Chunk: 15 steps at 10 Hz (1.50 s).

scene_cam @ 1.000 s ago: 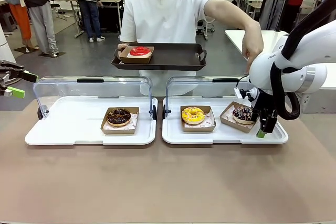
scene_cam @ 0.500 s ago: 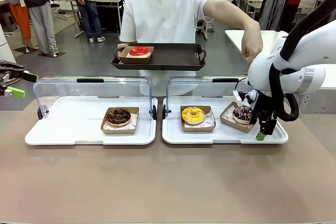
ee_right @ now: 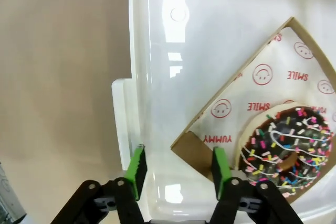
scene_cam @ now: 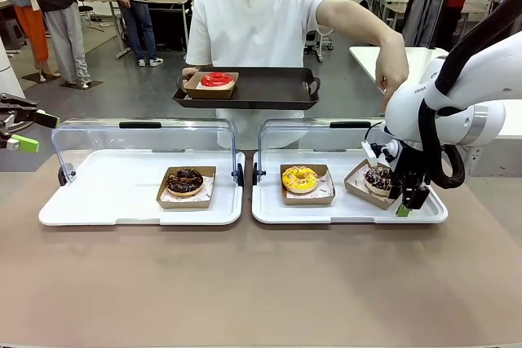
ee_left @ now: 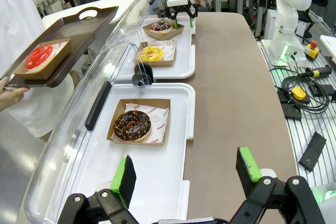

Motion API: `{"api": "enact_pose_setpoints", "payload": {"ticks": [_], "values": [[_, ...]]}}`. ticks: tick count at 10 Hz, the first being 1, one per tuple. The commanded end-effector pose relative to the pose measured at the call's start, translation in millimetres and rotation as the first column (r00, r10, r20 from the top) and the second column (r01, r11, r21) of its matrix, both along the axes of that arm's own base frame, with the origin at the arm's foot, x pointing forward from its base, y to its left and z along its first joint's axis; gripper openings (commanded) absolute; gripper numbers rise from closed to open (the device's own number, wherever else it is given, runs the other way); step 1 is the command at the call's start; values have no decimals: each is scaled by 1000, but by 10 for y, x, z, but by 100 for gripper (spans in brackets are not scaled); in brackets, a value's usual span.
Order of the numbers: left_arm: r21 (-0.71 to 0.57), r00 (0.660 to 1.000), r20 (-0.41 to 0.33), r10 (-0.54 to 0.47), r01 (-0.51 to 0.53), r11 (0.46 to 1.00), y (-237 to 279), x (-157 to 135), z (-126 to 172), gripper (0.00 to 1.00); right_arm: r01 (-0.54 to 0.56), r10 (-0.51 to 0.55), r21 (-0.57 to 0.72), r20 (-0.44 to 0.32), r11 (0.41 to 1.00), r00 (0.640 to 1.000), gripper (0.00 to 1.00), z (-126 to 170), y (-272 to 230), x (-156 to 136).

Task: Provide the desired donut to the person.
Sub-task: Pick up and lift the Paper togo box containing the Donut pointed at by the person.

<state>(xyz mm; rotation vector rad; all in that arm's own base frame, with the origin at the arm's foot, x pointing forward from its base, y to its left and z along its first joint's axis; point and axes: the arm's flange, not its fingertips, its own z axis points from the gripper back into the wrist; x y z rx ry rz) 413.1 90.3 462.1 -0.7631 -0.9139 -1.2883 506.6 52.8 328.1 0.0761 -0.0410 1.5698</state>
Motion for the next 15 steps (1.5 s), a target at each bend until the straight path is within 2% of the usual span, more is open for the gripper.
{"api": "enact_pose_setpoints", "payload": {"ticks": [1, 2, 3, 4, 10, 11, 13, 15], "values": [[-2, 1000, 2, 0, 0, 1000, 7, -7, 10, 100, -21, 21, -19, -4, 1000, 1000, 0, -52, -11, -10], [-2, 1000, 2, 0, 0, 1000, 7, -7, 10, 100, -22, 22, -19, -6, 1000, 1000, 17, -55, -14, -11], [-2, 1000, 2, 0, 0, 1000, 7, -7, 10, 100, -21, 21, -20, -7, 1000, 1000, 6, -57, -17, -9], [-2, 1000, 2, 0, 0, 1000, 7, -7, 10, 100, -20, 20, -20, -6, 1000, 1000, 0, -55, -19, -11], [-2, 1000, 2, 0, 0, 1000, 7, -7, 10, 100, -11, 13, -43, 36, 999, 999, 0, 22, 25, -54], [-2, 1000, 2, 0, 0, 1000, 7, -7, 10, 100, 51, -48, -50, 47, 997, 998, 0, 78, 54, -92], [-2, 1000, 2, 0, 0, 1000, 7, -7, 10, 100, 177, -176, -81, 15, 981, 984, 0, 287, 174, -297], [-2, 1000, 2, 0, 0, 1000, 7, -7, 10, 100, 209, -209, -121, 13, 970, 978, 0, 597, 295, -580]]}}
